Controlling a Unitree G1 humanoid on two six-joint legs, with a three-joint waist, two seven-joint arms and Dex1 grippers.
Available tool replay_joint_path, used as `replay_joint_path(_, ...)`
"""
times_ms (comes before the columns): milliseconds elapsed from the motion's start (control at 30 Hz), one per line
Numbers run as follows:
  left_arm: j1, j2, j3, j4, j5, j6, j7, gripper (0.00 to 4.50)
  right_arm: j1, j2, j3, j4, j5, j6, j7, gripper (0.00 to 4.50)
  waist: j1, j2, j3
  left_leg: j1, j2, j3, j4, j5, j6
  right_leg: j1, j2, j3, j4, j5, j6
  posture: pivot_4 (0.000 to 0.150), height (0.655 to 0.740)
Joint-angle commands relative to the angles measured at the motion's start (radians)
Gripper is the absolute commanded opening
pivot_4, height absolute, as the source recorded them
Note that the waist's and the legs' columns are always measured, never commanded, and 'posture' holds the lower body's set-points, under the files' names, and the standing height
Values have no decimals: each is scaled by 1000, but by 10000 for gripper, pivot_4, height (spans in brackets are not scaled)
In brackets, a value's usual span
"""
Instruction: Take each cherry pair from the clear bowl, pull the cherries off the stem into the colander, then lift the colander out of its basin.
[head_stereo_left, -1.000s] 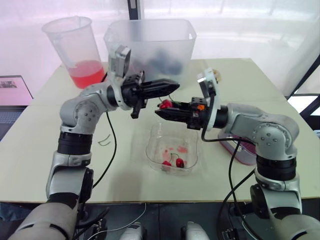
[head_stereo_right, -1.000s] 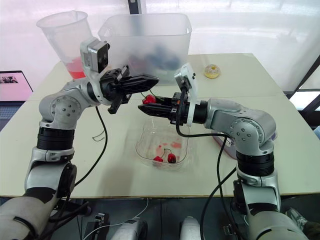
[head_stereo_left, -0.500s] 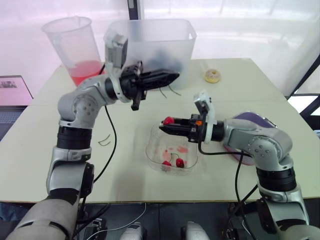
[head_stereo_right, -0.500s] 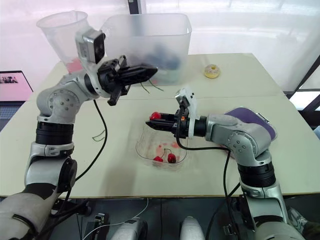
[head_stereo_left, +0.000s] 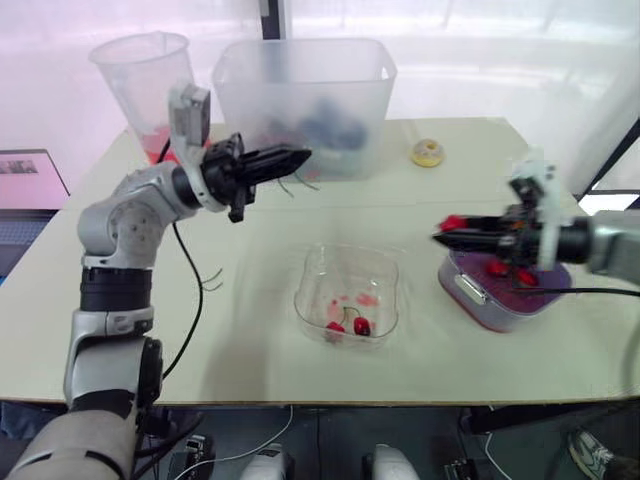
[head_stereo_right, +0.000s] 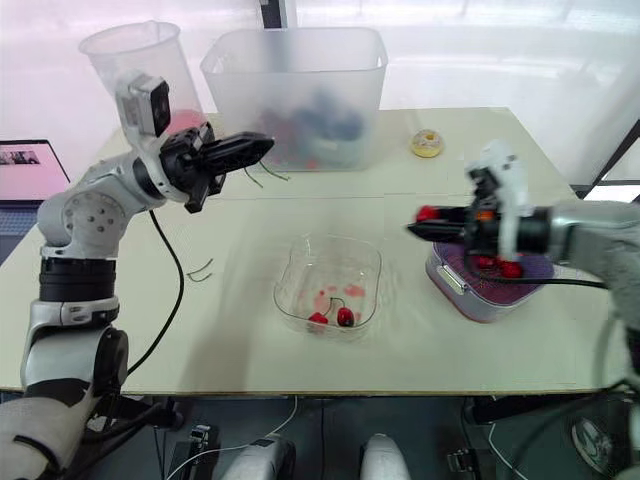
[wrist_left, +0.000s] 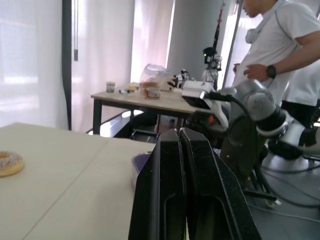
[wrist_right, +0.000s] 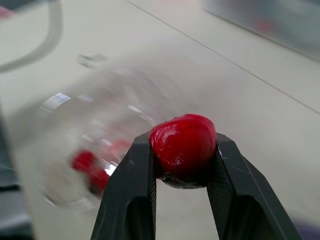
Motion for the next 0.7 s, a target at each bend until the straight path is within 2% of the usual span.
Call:
replay_joint_path(33, 8, 33, 15, -38, 19, -21, 7, 0, 38, -109, 69, 107, -193, -143, 34, 8827, -2, 0, 0, 0, 0, 1, 0, 0, 0, -1, 0, 0, 0, 0, 0, 1500, 7400)
replay_joint_path(233, 56, 54, 23, -71, 20, -22, 16, 0, 27, -96, 190, 209, -322, -252, 99, 8827, -16, 1, 0, 0, 1, 2, -1, 0, 0, -2, 1, 1, 0, 0, 0, 1500, 7400)
replay_joint_path(433, 158, 76, 68, -106, 12, -8, 81, 0, 15, -56, 217, 193, -310, -219, 177, 8827, -16, 1, 0, 0, 2, 0, -1, 0, 0, -1, 1, 1, 0, 0, 0, 1500, 7400)
replay_joint_path(500, 186, 82, 85, -117, 7, -11, 100, 0, 6, -59, 232, 215, -339, -239, 196, 18735, -12, 1, 0, 0, 2, -1, -1, 0, 0, -1, 0, 1, 0, 0, 0, 1500, 7400)
replay_joint_path(567, 202, 88, 96, -132, -2, -8, 110, 0, -5, -63, 240, 221, -355, -242, 210, 26276, -3, 1, 0, 0, 2, -1, -1, 0, 0, -1, 0, 1, 0, 0, 0, 1500, 7400)
replay_joint_path(667, 230, 100, 111, -156, -12, 1, 127, 0, -30, -63, 244, 225, -364, -234, 236, 41038, 2, 1, 0, 0, 1, -2, -1, 0, 0, -1, 0, 1, 0, 0, 0, 1500, 7400)
replay_joint_path(700, 237, 104, 117, -161, -13, 2, 137, 0, -37, -63, 246, 229, -370, -237, 242, 44509, 2, 1, 0, 0, 1, -2, -1, 0, 0, -1, 0, 1, 0, 0, 0, 1500, 7400)
